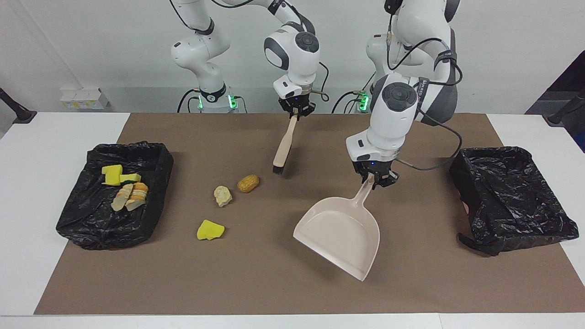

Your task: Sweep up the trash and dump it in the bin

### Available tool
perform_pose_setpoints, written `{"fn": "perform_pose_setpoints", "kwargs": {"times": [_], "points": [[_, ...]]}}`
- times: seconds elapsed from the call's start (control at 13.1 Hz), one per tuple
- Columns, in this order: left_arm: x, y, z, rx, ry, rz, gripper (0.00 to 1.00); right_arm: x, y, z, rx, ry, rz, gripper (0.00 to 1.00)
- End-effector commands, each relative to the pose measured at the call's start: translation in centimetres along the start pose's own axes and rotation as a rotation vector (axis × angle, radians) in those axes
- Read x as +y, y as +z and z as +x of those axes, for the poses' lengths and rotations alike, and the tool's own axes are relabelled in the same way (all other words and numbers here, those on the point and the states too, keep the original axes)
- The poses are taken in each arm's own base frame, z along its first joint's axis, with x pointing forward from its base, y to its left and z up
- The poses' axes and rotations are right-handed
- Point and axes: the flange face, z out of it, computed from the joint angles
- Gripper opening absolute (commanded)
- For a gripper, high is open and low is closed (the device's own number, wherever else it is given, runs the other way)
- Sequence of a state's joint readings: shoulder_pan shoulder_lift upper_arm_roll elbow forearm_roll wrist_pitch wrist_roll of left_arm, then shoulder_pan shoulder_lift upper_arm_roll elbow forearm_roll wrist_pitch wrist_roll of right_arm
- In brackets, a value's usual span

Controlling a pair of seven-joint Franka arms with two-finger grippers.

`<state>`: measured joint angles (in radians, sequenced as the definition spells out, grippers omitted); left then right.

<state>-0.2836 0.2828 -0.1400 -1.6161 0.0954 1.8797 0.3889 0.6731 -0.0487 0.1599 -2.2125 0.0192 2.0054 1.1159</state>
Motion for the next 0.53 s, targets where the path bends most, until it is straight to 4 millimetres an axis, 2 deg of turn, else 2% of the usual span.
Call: {"fn": "perform_pose_setpoints", "kwargs": {"times": [0.0,0.15,0.3,0.46], "points": [[0.0,-0.7,-4.4,-0.035,0.149,0.018,0.0,2.6,0.3,3.7,0.033,0.055,-0.06,0.0],[0.8,0.0,-6.1,-0.069,0.295,0.005,0.0,5.3,-0.2,6.2,0.03,0.083,-0.108,0.0],[2.2,1.0,-7.9,-0.096,0.339,-0.005,0.0,7.9,-0.8,8.6,0.018,0.068,-0.123,0.0],[4.4,2.6,-10.0,-0.108,0.36,-0.002,0.0,9.3,-0.4,10.2,0.004,0.073,-0.126,0.0]]}}
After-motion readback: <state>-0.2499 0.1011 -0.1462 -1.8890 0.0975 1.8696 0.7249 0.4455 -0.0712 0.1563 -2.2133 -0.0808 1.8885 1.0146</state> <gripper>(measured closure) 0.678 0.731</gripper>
